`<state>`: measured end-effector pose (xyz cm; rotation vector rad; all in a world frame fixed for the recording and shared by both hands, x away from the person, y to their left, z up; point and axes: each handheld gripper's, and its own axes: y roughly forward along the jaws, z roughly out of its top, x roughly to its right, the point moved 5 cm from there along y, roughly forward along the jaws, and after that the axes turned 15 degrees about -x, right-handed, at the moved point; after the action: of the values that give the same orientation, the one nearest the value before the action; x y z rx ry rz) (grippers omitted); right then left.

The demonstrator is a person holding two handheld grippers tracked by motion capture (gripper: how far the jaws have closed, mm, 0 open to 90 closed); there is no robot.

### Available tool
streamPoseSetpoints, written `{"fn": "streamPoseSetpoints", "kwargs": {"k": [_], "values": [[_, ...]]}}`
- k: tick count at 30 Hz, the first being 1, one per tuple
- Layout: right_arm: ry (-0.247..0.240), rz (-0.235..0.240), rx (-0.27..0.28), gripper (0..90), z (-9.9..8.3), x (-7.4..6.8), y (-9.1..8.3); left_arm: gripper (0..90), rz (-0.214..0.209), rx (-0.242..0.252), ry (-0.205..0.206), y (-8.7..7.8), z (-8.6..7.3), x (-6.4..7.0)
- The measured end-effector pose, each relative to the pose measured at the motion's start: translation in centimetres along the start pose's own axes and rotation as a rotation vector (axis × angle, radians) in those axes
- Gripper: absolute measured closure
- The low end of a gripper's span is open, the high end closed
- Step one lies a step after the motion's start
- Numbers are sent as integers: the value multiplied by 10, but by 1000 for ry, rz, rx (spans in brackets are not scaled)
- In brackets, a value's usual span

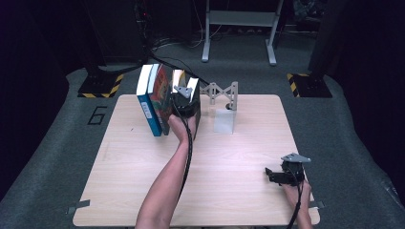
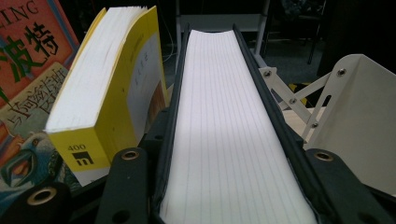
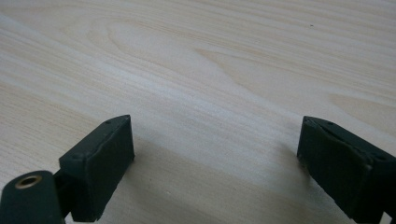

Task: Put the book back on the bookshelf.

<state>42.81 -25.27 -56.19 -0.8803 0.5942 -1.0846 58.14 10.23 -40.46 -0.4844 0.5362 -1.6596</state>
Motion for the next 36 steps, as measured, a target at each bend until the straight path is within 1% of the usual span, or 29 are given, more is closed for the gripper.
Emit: {"fn": "streamPoseSetpoints", "kwargs": {"k": [1, 6, 8, 9, 10, 12, 14, 18, 23, 25, 26, 27, 28, 31, 32, 34, 36], "values": [[-1, -1, 0, 99, 0, 0, 0, 542, 5, 2, 10, 0, -1, 1], [-5, -4, 3, 99, 0, 0, 0, 541, 8, 5, 14, 0, -3, 3], [-3, -4, 4, 100, 0, 0, 0, 538, 8, -6, 22, 0, -5, 3], [2, -3, 0, 100, 0, -1, 0, 536, -1, -9, 21, 0, -5, 2], [7, -4, 2, 100, 0, -1, 0, 534, -5, -23, 26, 0, -6, 0], [4, -7, 2, 100, 0, -1, 0, 530, -15, -24, 24, 0, -6, -2], [-2, -7, 2, 101, 0, 0, 0, 525, -25, -33, 31, -1, -7, -4], [0, -4, 3, 101, 0, -1, 0, 508, -49, -39, 34, -4, -12, -5], [-1, -3, 3, 102, 0, -1, 0, 475, -83, -77, 42, -3, -29, -7], [-1, -3, 3, 102, 0, -1, 0, 467, -91, -92, 33, 0, -39, -8], [-1, -3, 3, 102, 0, -1, 0, 468, -94, -104, 38, 1, -44, -8], [-1, -3, 3, 102, 0, -1, 0, 464, -98, -113, 28, 3, -50, -8], [-1, -3, 3, 102, 0, -1, 0, 465, -101, -123, 30, 5, -55, -8], [0, -4, 3, 101, 0, -1, 0, 467, -96, -131, 14, 9, -63, -8], [0, -3, 5, 102, 0, -1, 0, 489, -90, -121, 13, 9, -64, -8], [0, -3, 4, 102, 0, -1, -1, 519, -65, -111, 25, 9, -65, -7], [2, -4, 5, 101, 0, -1, -1, 532, -47, -93, 18, 9, -66, -6]]}}
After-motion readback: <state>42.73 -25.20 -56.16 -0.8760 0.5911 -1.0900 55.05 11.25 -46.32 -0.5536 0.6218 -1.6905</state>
